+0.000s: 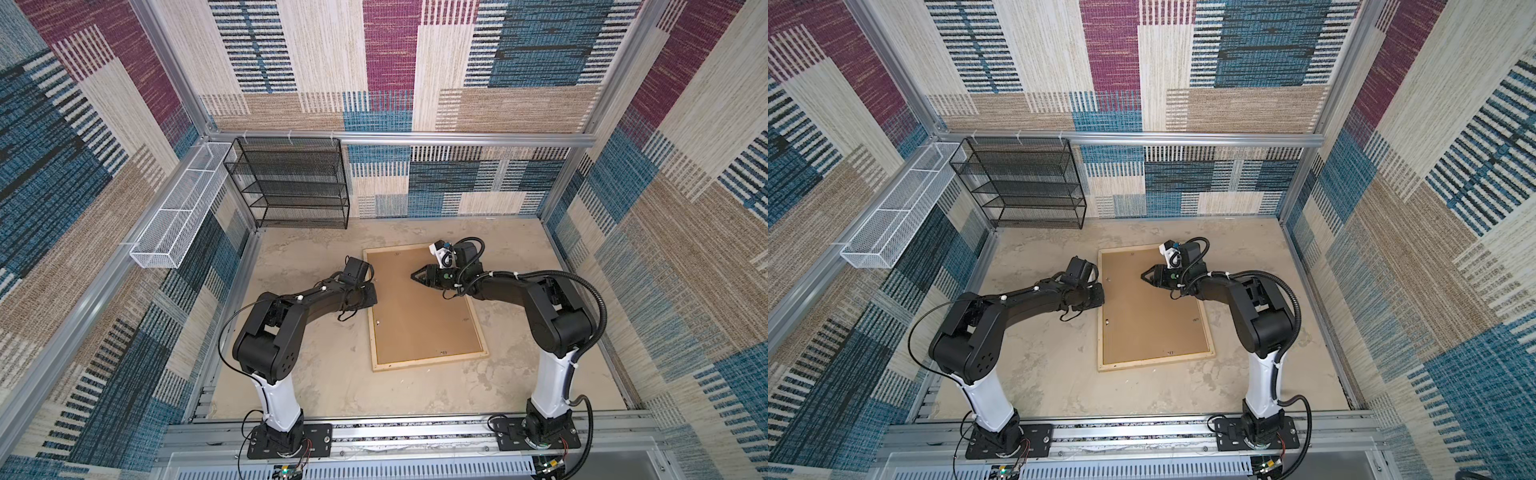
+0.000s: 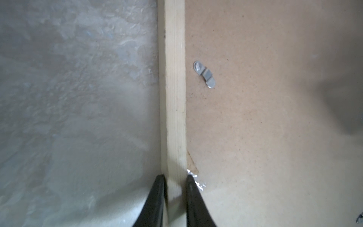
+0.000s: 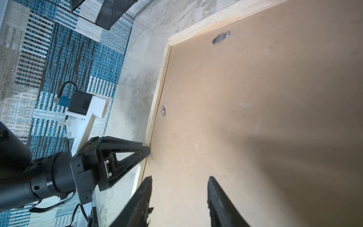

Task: Put the photo into the frame

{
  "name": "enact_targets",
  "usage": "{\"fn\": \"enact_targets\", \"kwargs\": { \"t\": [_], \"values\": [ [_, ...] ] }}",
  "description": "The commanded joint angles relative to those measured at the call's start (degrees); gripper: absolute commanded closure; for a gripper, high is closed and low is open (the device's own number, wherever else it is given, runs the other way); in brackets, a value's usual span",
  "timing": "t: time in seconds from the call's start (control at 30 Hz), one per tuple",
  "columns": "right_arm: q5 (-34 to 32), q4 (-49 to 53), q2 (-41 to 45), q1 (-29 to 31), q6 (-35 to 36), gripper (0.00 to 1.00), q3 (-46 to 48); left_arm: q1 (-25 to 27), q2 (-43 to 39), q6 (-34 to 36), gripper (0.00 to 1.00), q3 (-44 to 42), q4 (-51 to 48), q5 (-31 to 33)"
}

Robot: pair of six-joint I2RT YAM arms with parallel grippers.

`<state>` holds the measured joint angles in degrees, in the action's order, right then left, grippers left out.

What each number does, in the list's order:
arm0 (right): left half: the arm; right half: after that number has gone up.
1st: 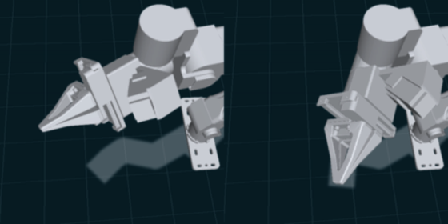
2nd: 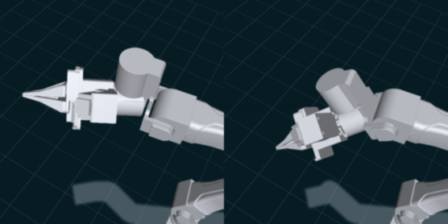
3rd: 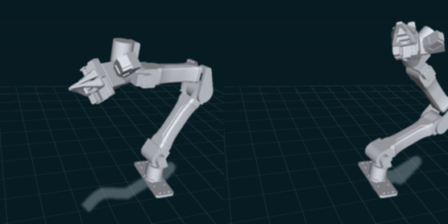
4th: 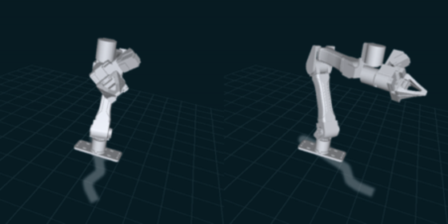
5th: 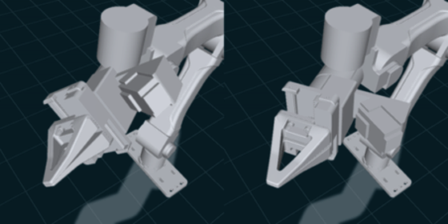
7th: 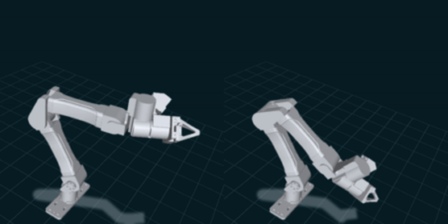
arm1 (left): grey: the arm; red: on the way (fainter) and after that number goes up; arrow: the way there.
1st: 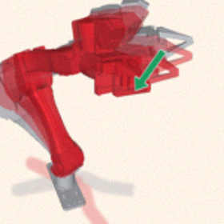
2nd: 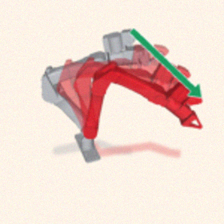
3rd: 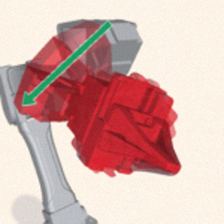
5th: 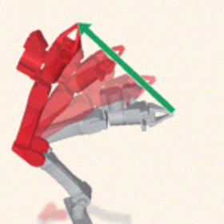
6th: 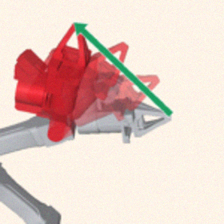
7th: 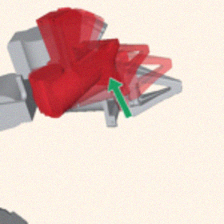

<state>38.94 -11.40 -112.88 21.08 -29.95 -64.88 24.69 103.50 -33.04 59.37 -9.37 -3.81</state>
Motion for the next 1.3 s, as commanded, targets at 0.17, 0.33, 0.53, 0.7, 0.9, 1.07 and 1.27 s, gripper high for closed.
{"fn": "enact_targets", "kwargs": {
  "t": [0.17, 0.33, 0.53, 0.7, 0.9, 1.07, 1.27],
  "values": [
    [-2.31, -1.83, -5.70, 5.41, -1.95, 0.60, -7.15, 0.31, -3.80, -2.58, 0.90, -5.57, 2.70, -3.65],
    [-3.49, 1.82, -10.62, 7.62, -1.45, 0.69, -13.49, 0.34, -4.58, -4.04, 0.90, -7.40, 3.89, -3.25],
    [-4.11, 4.96, -15.48, 9.19, -0.81, 0.73, -19.31, 0.45, -4.01, -4.77, 0.90, -7.34, 4.61, -4.14],
    [-3.23, 5.50, -17.99, 10.01, -0.72, 0.77, -21.91, 0.45, -3.92, -4.23, 0.90, -6.66, 4.40, -4.60],
    [-2.61, 6.44, -20.45, 10.38, -0.98, 0.83, -24.24, 0.41, -3.92, -4.39, 0.90, -6.49, 4.38, -4.71],
    [-1.83, 6.62, -21.23, 10.65, -0.98, 0.84, -24.94, 0.44, -3.66, -4.23, 0.91, -5.93, 3.73, -4.71],
    [-0.86, 6.75, -21.72, 11.09, -1.23, 0.85, -25.29, 0.44, -3.23, -4.06, 0.91, -5.25, 3.22, -4.65]
  ]
}}
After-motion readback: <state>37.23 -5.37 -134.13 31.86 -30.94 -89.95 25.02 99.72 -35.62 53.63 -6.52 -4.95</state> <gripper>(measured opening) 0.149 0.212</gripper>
